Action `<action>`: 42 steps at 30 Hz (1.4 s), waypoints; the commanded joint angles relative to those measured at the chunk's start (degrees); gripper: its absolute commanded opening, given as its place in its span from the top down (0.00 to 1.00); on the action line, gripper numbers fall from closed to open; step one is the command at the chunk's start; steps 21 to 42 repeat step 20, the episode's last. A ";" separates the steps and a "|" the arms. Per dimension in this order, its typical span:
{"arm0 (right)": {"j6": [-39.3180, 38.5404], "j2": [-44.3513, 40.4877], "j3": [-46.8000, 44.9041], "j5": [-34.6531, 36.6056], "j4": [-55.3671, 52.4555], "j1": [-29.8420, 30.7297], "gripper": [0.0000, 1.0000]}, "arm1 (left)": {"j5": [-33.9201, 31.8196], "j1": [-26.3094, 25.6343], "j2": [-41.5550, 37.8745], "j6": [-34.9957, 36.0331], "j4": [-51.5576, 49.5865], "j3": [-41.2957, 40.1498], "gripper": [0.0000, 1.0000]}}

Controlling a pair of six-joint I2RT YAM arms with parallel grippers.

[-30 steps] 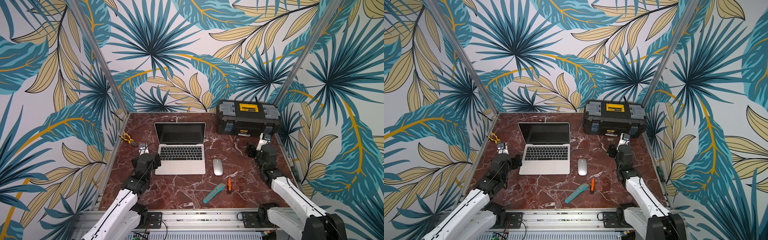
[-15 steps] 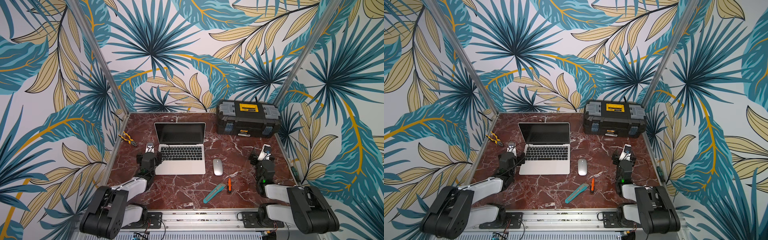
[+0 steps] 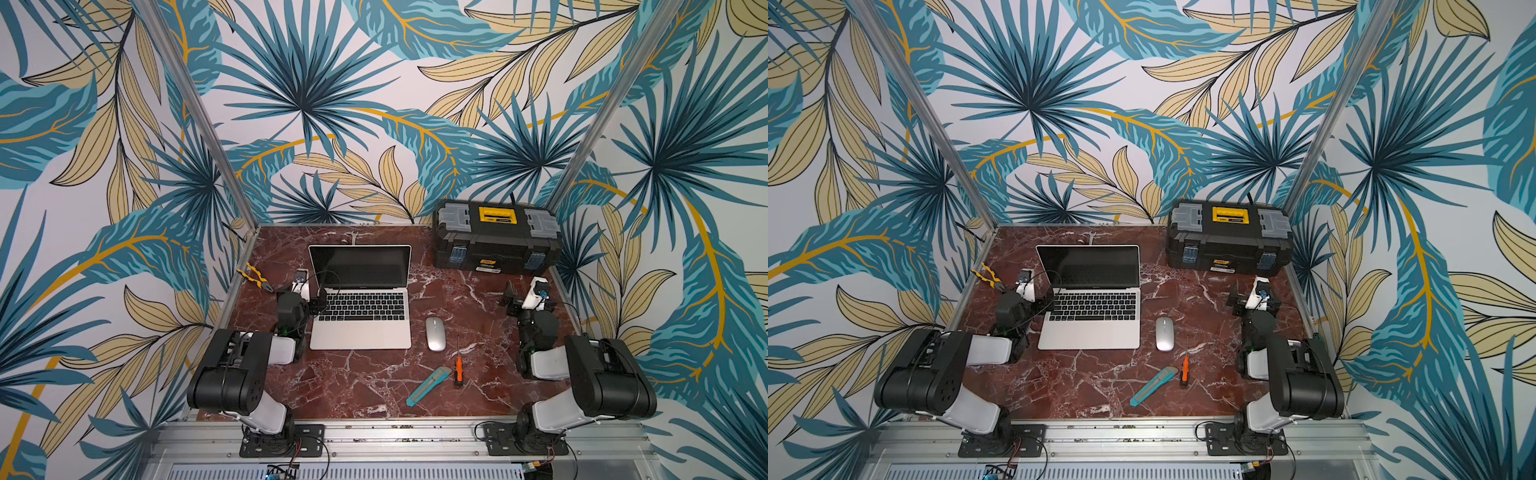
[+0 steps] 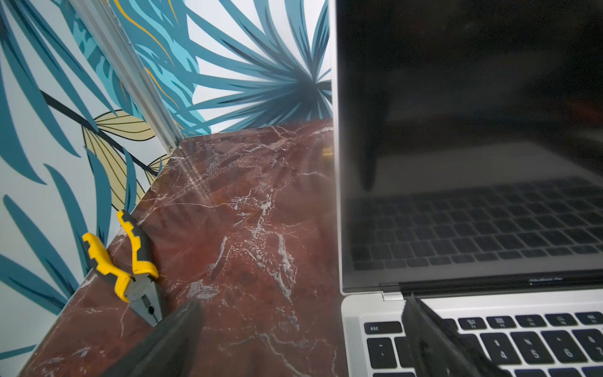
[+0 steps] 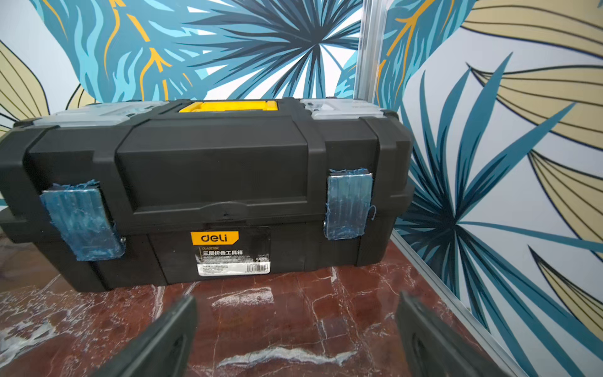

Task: Remove the wireless mouse receiver from the laptop
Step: Reset both arms

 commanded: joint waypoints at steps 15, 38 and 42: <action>0.92 -0.56 -0.43 -1.82 -0.79 -0.18 0.01 | 2.33 -0.06 0.42 0.69 2.61 0.03 0.00; 1.00 -0.59 -0.45 -1.81 -0.78 -0.16 0.01 | 1.46 -0.45 0.41 0.95 3.25 -0.31 0.00; 1.00 -0.59 -0.45 -1.81 -0.78 -0.16 0.01 | 1.46 -0.45 0.41 0.95 3.25 -0.31 0.00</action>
